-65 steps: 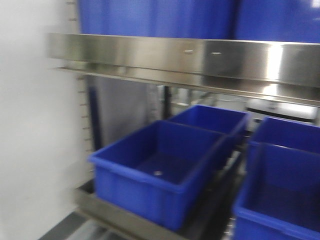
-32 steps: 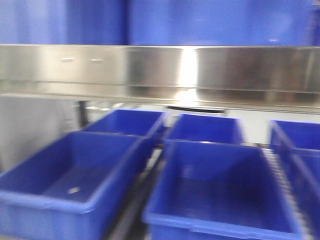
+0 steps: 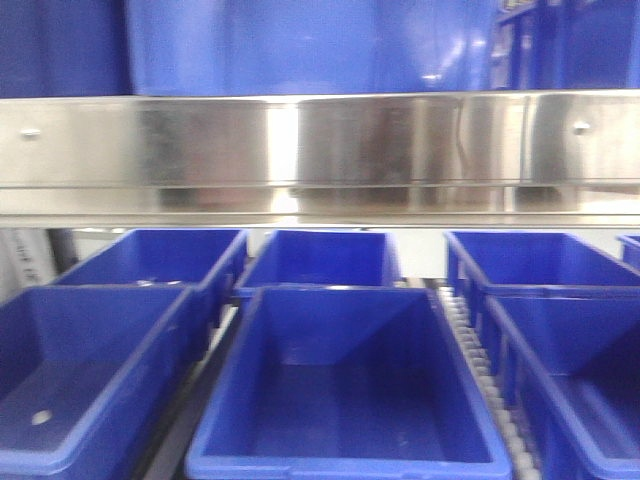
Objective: Stack silver trays without gaps
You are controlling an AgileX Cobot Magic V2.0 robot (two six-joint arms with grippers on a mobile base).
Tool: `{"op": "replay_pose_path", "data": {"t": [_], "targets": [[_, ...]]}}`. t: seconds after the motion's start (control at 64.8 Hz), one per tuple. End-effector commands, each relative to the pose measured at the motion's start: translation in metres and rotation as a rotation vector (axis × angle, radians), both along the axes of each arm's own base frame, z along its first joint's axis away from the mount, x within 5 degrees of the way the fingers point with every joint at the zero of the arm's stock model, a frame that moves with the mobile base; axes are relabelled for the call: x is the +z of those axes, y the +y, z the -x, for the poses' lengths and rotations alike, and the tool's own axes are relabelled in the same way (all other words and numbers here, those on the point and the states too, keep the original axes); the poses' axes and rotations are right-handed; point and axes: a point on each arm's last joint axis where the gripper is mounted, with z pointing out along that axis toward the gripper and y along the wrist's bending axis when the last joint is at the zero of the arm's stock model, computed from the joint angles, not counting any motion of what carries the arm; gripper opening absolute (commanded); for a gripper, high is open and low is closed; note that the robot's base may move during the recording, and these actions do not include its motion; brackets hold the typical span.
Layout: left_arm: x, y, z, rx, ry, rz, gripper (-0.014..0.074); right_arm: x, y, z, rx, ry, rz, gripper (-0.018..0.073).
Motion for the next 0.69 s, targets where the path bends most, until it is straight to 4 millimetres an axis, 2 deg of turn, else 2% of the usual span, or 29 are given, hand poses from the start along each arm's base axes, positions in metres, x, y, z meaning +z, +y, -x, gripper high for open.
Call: {"op": "replay_pose_path", "data": {"t": [0.0, 0.679], "targets": [[0.0014, -0.0024, 0.0005, -0.027, -0.014, -0.022, -0.0016, 0.0148, 0.0014, 0.0037, 0.032, -0.1, -0.053, -0.0077], [0.0031, -0.0041, -0.0003, -0.042, -0.036, -0.01, -0.0016, 0.0148, 0.0014, 0.0037, 0.032, -0.1, -0.053, -0.0077]]}}
